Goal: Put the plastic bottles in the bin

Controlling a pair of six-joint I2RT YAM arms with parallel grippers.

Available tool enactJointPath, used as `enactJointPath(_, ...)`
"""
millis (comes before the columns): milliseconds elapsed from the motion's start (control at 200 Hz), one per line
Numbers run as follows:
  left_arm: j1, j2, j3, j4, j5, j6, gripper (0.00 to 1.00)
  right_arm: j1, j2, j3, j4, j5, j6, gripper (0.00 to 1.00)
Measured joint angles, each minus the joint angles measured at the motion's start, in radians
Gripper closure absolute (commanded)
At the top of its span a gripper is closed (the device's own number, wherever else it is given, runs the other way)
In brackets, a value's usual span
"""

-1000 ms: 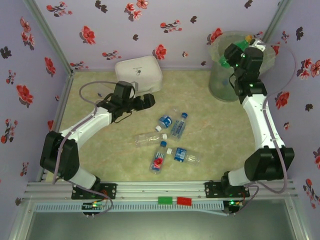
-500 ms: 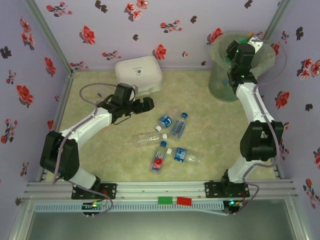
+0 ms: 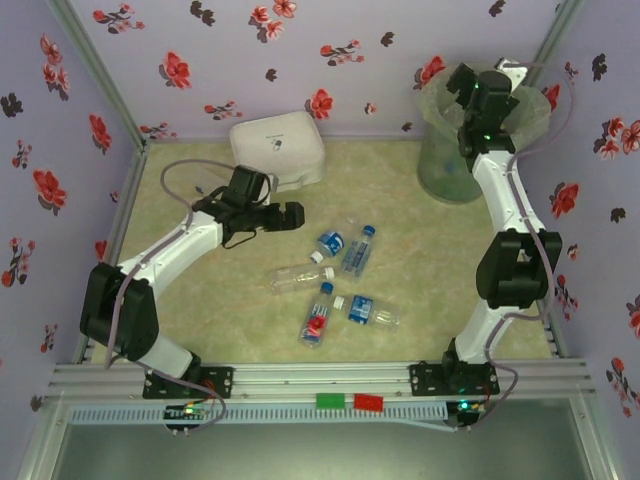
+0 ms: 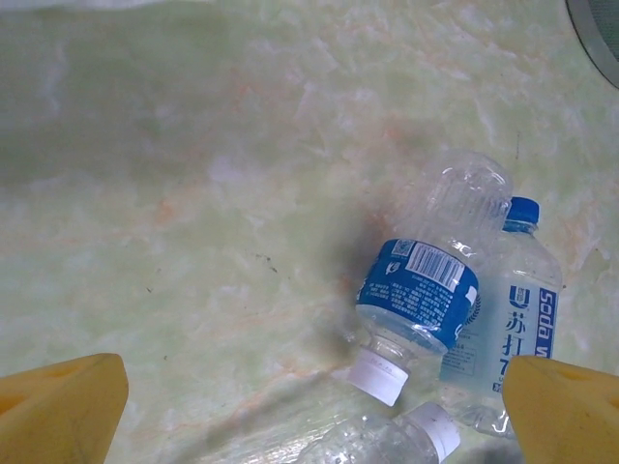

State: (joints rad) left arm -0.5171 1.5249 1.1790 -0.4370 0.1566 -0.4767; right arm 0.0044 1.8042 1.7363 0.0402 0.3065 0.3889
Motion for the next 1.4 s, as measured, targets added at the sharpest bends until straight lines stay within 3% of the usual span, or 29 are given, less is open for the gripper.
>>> enactJointPath(365, -0.003, 0.0, 0.016, -0.123, 0.043, 0.213, 0.0, 0.019, -0.19, -0.059, -0.17, -0.14, 0.004, 0.0)
enactJointPath(675, -0.07, 0.0, -0.05, -0.201, 0.087, 0.328, 0.0, 0.221, -0.434, -0.359, -0.321, -0.232, 0.042, 0.0)
enactJointPath(895, -0.121, 0.008, -0.09, -0.216, 0.091, 0.366, 0.0, 0.348, -0.533, -0.652, -0.394, -0.261, 0.186, 0.0)
enactJointPath(1080, -0.154, 0.069, -0.097, -0.223, 0.081, 0.399, 0.01, 0.378, -0.608, -0.863, -0.394, -0.279, 0.358, 0.0)
enactJointPath(1400, -0.19, 0.129, -0.097, -0.253, 0.054, 0.432, 0.05, 0.391, -0.614, -0.928, -0.342, -0.328, 0.476, 0.0)
